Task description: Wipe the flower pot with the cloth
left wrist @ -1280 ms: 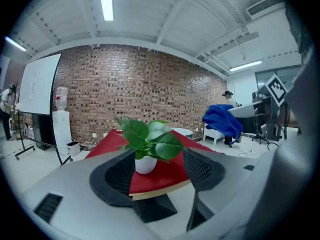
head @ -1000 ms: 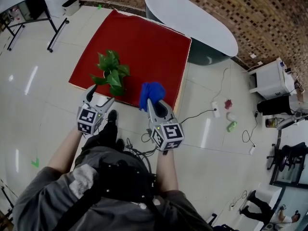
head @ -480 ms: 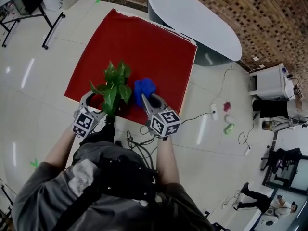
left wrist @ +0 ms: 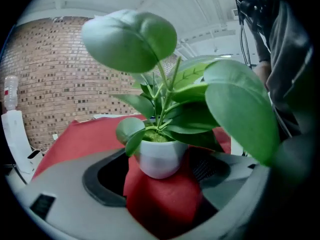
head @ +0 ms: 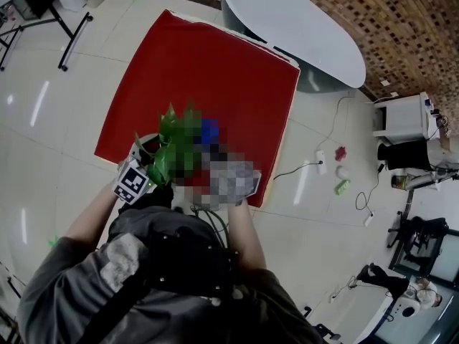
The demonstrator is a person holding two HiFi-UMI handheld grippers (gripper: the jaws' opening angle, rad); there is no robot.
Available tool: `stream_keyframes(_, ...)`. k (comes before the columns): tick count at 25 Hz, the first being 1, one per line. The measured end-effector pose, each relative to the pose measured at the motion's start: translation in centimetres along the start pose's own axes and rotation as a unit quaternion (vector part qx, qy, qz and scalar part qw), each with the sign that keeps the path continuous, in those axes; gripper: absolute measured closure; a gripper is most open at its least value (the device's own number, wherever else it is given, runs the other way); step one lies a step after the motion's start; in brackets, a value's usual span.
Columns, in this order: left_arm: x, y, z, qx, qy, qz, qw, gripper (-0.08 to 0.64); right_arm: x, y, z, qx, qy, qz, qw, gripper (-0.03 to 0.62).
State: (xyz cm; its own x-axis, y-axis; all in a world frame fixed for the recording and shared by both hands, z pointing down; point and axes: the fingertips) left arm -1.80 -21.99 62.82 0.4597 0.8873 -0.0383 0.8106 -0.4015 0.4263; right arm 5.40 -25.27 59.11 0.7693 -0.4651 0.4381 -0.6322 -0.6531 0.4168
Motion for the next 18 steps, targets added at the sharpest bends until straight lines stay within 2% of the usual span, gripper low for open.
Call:
stream_keyframes(8,-2.1,1.8,1.9,-0.001,-0.010,-0.031,0.9995,0.156,2.1,2.3,0.6,-0.034,0.032,-0.006,0.999,0.535)
stream_keyframes(11,-2.5,2.6,2.7,-0.004,-0.007,-0.052,0.9986,0.149,3.2,2.7,0.3,-0.055,0.013,-0.027,0.998,0.535)
stream_keyframes(16,-3.1,2.7,2.8,-0.010,0.011,-0.093,0.9955,0.140,3.6,3.4,-0.6,-0.083,-0.052,-0.064,0.993,0.535)
stream_keyframes(18,-3.5,2.9,2.8,-0.014,0.020,-0.111,0.9935,0.138,3.8,3.7,-0.7,-0.087,-0.059,-0.071,0.992,0.535)
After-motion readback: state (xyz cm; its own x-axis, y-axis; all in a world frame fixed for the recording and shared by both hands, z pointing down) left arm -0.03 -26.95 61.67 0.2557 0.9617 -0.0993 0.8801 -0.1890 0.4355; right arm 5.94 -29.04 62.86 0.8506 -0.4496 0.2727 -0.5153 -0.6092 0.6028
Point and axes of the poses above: the fingertips, and each gripper's own axes: y forward along the fingers, x to its right, z out of its top, and after that the axes turned 6 degrees about -z, right-handed
